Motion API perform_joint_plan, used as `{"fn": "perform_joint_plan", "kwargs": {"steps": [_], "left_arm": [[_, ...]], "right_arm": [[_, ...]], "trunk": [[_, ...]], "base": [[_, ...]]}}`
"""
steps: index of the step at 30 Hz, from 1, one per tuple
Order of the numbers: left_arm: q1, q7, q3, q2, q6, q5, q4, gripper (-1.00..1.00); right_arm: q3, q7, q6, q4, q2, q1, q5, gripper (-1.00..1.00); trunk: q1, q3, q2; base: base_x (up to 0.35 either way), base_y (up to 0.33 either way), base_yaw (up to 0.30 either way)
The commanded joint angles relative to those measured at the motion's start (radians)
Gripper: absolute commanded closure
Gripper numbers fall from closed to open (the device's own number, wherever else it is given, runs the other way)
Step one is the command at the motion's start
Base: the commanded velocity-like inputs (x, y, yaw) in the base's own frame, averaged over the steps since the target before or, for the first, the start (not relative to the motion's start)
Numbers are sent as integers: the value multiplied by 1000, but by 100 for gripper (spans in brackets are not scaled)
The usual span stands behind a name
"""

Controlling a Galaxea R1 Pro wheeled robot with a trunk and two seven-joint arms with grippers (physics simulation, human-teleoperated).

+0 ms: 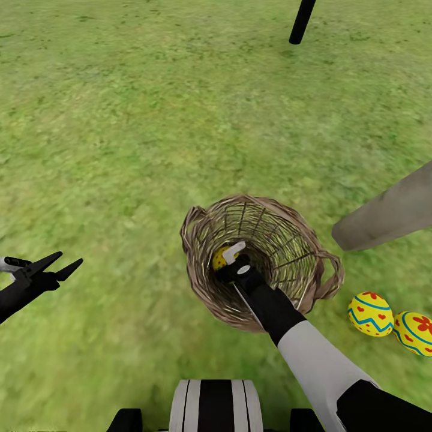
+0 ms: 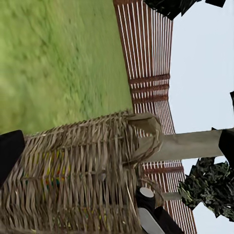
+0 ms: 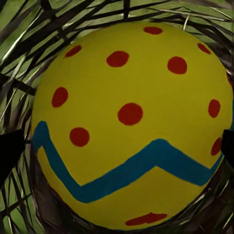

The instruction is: Take the three Easter eggs out of the wicker basket on the lawn in the garden, then place them on the lawn next to a single tree (choose any tree) so that all three eggs are next to the same tree and none are left in the basket.

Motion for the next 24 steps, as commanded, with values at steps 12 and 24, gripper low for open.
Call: {"fn": "perform_joint_plan", "kwargs": {"steps": [12,24], "left_arm": [[4,-4,0,0,11,1,3,-100],[4,-4,-1,0,11,3,3,-100]], "right_arm": [[0,-37,11,-5,-3,-9,11,-100],[0,-39,13,-9,0,-9,8,-100]], "trunk": [[2,-16,-1],[2,-16,-1]], "base": [[0,0,0],[0,0,0]]}}
